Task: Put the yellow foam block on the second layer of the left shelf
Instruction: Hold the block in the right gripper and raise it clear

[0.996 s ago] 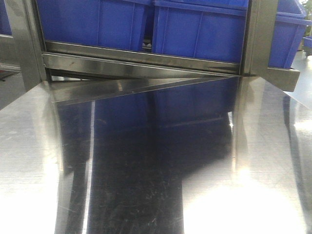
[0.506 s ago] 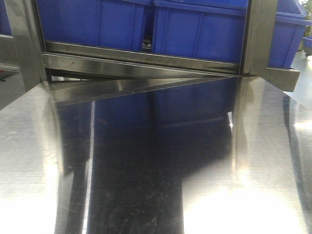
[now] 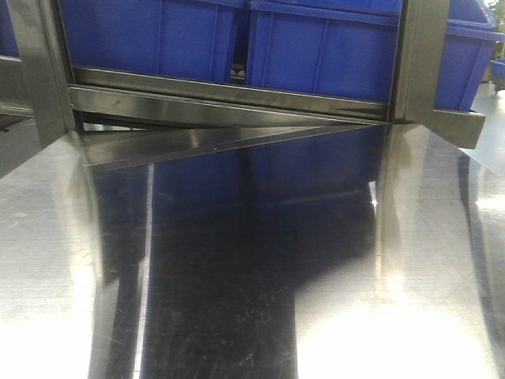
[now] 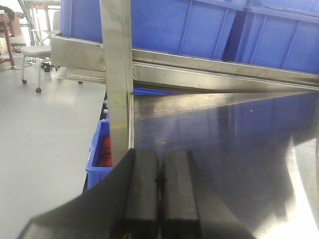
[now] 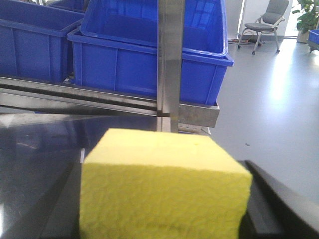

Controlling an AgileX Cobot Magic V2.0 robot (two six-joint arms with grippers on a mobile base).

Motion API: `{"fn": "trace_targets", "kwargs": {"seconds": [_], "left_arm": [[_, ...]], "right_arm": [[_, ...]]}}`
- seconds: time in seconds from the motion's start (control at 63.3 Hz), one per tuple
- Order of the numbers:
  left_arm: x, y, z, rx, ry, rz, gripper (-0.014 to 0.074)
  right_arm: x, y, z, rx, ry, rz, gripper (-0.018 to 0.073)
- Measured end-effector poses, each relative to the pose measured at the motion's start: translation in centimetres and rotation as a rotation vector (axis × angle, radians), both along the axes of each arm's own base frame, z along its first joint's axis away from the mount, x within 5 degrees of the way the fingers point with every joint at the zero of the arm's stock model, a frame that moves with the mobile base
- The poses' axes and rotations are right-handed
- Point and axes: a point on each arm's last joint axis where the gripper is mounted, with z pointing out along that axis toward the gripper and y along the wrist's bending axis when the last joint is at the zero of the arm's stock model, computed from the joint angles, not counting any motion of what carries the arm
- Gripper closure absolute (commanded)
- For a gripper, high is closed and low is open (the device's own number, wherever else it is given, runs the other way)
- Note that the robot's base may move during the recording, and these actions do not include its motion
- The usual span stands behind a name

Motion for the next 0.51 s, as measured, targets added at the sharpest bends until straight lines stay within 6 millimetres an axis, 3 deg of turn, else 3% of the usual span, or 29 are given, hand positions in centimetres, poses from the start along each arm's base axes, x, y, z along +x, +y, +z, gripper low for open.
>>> {"fn": "trace_targets", "kwargs": {"seconds": [0.506], "left_arm": [[0.00,0.00,0.00,0.000,0.000,0.000,0.0460]], "right_arm": [[0.00,0.00,-0.02,0.000,0.002,0.000,0.0232]]}}
